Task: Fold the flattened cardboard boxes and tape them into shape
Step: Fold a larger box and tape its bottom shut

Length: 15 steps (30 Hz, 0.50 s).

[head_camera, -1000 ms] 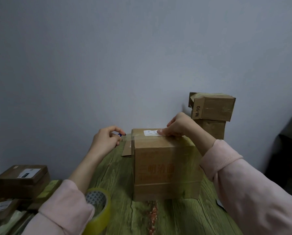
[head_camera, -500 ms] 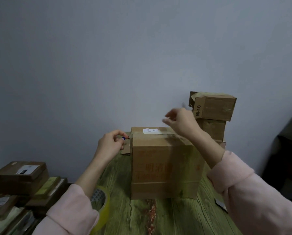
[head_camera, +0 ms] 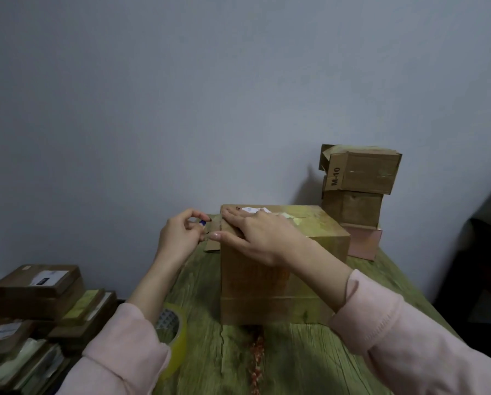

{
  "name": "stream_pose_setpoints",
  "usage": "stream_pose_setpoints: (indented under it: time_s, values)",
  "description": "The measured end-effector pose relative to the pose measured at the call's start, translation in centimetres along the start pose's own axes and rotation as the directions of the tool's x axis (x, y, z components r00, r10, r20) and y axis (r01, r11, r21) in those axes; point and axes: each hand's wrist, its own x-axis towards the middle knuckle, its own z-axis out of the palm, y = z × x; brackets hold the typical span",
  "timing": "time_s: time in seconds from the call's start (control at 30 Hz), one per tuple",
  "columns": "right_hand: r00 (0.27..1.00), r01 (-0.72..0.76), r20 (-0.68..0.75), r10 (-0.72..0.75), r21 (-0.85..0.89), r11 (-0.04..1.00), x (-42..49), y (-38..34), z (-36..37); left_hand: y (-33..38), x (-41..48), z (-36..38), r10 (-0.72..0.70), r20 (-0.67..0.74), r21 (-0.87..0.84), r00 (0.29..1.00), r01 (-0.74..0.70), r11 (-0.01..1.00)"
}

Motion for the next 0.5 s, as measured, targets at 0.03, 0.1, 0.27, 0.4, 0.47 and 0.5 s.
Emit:
stream_pose_setpoints:
  time_s: [0.03,0.1,0.27,0.4,0.47,0.5]
  values:
    - [1.0,-0.016,-0.012,0.016,-0.006,1.0,0.0,0.0,0.2,0.0,0.0,0.0,0.003,-0.001,-0.005,1.0,-0.003,1.0]
    - [0.998,-0.055,-0.038,0.055,-0.005,0.998,-0.1,0.0,0.4,-0.1,0.0,0.2,0.002,-0.007,-0.015,1.0,-0.002,1.0]
    - [0.987,-0.132,-0.099,0.128,-0.04,0.99,-0.8,0.4,0.6,0.0,-0.4,0.5,-0.014,-0.02,-0.05,1.0,0.013,0.999]
    - [0.98,-0.173,-0.105,0.169,-0.035,0.984,-1.7,1.6,0.5,0.0,-0.6,0.7,-0.039,-0.024,-0.081,0.999,0.037,0.996]
    - [0.968,-0.229,-0.109,0.224,-0.035,0.973,-2.3,2.5,0.5,0.1,-0.8,0.9,-0.046,-0.026,-0.103,0.999,0.044,0.994]
    - [0.966,-0.237,-0.119,0.231,-0.043,0.971,-2.5,2.9,0.5,0.3,-0.9,1.0,-0.043,-0.025,-0.106,0.999,0.04,0.994]
